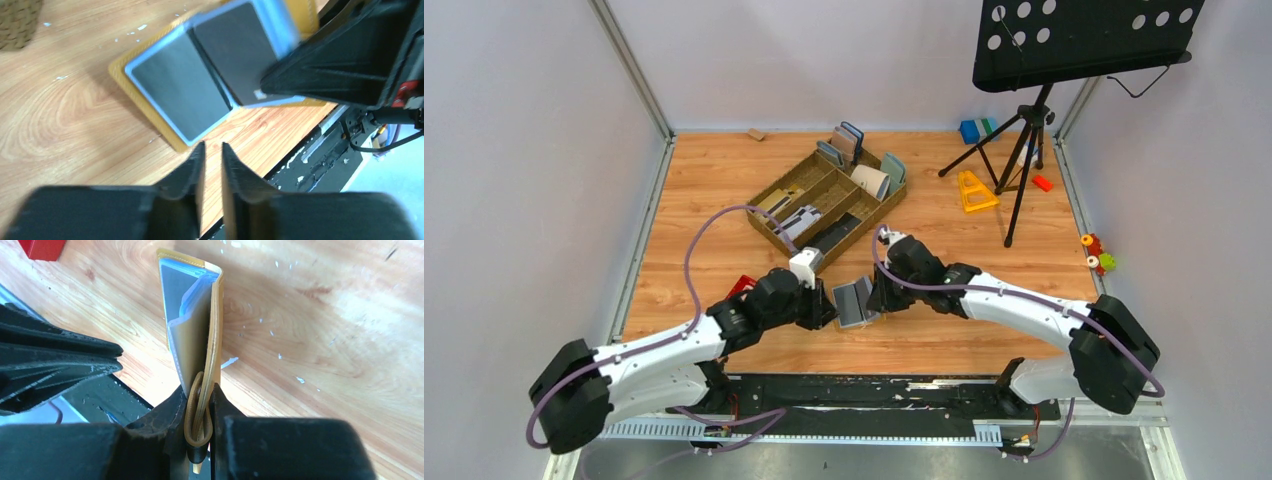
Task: Take the credit cards out of the card holder
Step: Pick up the card holder from the center of the board, then remove the credit card from the card holder.
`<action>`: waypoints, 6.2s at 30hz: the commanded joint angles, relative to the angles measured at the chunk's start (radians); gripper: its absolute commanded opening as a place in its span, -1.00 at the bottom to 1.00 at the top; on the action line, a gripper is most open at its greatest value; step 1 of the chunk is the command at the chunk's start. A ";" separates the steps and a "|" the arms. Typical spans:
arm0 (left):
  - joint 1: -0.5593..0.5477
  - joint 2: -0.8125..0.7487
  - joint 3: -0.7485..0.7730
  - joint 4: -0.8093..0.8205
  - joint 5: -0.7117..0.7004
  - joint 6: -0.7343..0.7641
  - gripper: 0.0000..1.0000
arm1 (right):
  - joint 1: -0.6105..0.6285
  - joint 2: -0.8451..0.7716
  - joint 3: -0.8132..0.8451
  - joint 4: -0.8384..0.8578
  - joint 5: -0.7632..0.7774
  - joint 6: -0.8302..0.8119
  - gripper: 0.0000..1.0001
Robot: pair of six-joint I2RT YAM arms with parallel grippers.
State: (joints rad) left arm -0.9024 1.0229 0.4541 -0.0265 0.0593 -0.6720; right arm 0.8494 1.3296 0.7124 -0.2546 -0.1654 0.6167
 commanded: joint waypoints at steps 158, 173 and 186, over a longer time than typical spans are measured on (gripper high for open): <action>0.226 -0.028 -0.218 0.943 0.626 -0.518 -1.00 | -0.236 -0.381 -0.437 0.947 -0.568 0.380 -0.39; 0.226 -0.016 -0.222 1.125 0.668 -0.612 -1.00 | -0.235 -0.219 -0.451 1.209 -0.562 0.523 -0.19; 0.264 0.030 -0.210 1.071 0.666 -0.598 -1.00 | -0.281 -0.196 -0.493 1.319 -0.579 0.603 -1.00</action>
State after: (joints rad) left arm -0.6624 1.0527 0.2230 1.0439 0.7017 -1.2819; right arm 0.5938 1.1511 0.2333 1.0241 -0.7513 1.2110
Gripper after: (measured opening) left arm 0.020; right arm 0.019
